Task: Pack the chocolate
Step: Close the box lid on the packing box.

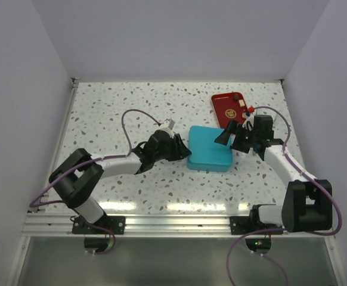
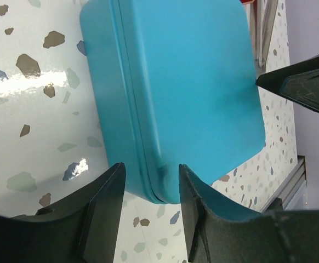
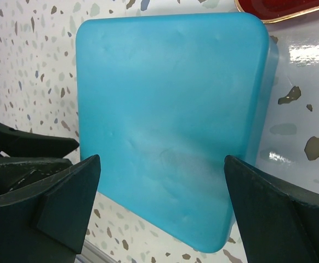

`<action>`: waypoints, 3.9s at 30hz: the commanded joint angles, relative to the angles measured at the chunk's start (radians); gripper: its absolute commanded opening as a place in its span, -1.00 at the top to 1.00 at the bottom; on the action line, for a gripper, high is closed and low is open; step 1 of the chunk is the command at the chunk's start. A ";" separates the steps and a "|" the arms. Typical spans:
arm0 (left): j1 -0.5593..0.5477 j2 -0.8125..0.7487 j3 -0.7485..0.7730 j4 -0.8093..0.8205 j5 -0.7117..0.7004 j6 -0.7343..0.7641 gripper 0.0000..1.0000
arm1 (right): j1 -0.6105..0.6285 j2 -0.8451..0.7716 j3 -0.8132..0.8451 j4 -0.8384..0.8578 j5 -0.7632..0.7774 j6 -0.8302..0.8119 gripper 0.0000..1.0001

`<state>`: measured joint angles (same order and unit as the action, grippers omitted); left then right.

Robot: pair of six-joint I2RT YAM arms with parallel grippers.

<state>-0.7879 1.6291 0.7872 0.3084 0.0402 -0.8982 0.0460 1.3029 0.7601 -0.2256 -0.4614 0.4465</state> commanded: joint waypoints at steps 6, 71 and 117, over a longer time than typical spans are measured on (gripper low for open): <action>-0.007 -0.106 0.015 -0.057 -0.077 0.059 -0.29 | 0.005 -0.060 0.091 -0.067 0.032 -0.032 -0.97; 0.072 0.140 0.245 0.005 0.078 0.156 -0.84 | 0.028 0.096 0.085 -0.001 0.052 -0.068 -0.97; -0.028 0.051 0.176 -0.061 0.010 0.116 -0.85 | 0.037 0.044 0.065 -0.034 0.052 -0.068 -0.97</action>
<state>-0.8032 1.7130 0.9691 0.2440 0.0628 -0.7719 0.0750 1.3785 0.8333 -0.2413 -0.3954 0.3809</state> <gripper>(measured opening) 0.926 0.986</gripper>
